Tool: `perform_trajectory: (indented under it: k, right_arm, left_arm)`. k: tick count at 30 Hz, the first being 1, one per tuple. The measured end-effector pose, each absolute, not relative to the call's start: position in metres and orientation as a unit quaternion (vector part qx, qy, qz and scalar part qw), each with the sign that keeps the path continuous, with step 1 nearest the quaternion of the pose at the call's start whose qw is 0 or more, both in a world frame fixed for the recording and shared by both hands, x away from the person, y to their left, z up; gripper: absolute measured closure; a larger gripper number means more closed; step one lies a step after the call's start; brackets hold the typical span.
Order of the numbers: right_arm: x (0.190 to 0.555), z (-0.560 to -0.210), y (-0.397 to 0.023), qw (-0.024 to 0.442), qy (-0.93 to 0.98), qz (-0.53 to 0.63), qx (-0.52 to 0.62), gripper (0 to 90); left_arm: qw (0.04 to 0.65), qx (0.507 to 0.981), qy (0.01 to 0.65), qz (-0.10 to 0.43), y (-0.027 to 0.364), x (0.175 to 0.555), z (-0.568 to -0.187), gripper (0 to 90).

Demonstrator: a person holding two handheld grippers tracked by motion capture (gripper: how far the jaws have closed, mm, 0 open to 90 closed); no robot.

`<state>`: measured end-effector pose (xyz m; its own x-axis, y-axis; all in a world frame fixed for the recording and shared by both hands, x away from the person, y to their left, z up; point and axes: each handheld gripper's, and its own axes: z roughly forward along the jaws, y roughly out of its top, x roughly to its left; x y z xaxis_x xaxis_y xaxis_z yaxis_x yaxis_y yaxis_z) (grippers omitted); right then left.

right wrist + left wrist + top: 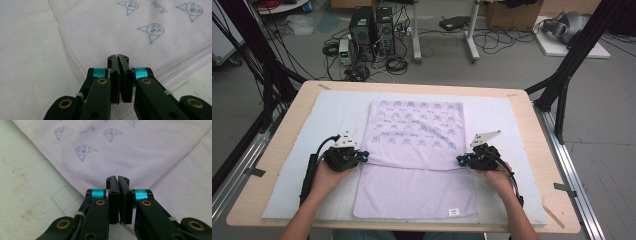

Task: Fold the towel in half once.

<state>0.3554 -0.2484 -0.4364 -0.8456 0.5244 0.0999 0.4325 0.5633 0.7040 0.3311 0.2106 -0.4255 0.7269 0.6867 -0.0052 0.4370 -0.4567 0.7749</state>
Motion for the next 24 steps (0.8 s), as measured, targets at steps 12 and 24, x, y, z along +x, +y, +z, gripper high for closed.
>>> perform_trajectory:
  k: [12, 24]
  right_arm:
    - [0.352, -0.422, -0.249, 0.073, 0.885, 0.38, 0.258, 71.2]
    - [0.357, -0.438, -0.247, 0.059, 0.885, 0.364, 0.284, 87.7]
  left_arm:
    - [0.395, 0.847, 0.32, 0.156, 0.206, 0.328, -0.414, 74.0]
    - [0.369, 0.855, 0.331, 0.153, 0.198, 0.332, -0.438, 85.0]
